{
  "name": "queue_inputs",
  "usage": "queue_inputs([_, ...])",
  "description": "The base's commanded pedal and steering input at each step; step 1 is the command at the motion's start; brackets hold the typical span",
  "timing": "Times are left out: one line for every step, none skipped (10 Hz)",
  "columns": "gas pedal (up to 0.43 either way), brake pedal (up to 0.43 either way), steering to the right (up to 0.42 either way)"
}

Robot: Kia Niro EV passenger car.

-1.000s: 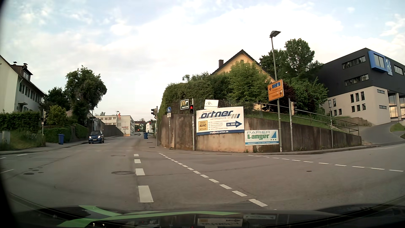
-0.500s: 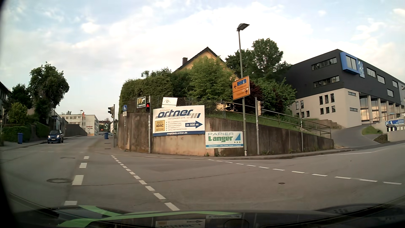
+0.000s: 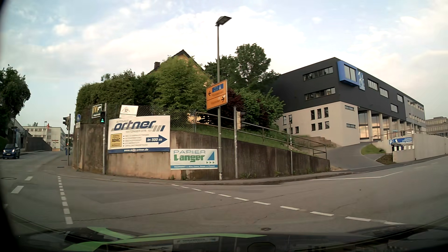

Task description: Follow the waypoints while adhering to traffic rules and regulations

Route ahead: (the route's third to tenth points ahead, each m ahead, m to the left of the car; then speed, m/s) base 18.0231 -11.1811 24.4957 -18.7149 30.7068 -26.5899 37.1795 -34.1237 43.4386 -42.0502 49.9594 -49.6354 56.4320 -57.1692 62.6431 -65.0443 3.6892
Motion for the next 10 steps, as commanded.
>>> queue_inputs([0.169,0.000,0.394])
queue_inputs([0.169,0.000,0.395])
queue_inputs([0.169,0.000,0.395])
queue_inputs([0.157,0.000,0.395])
queue_inputs([0.157,0.000,0.397])
queue_inputs([0.150,0.000,0.399])
queue_inputs([0.150,0.000,0.399])
queue_inputs([0.150,0.000,0.399])
queue_inputs([0.150,0.000,0.397])
queue_inputs([0.150,0.000,0.393])
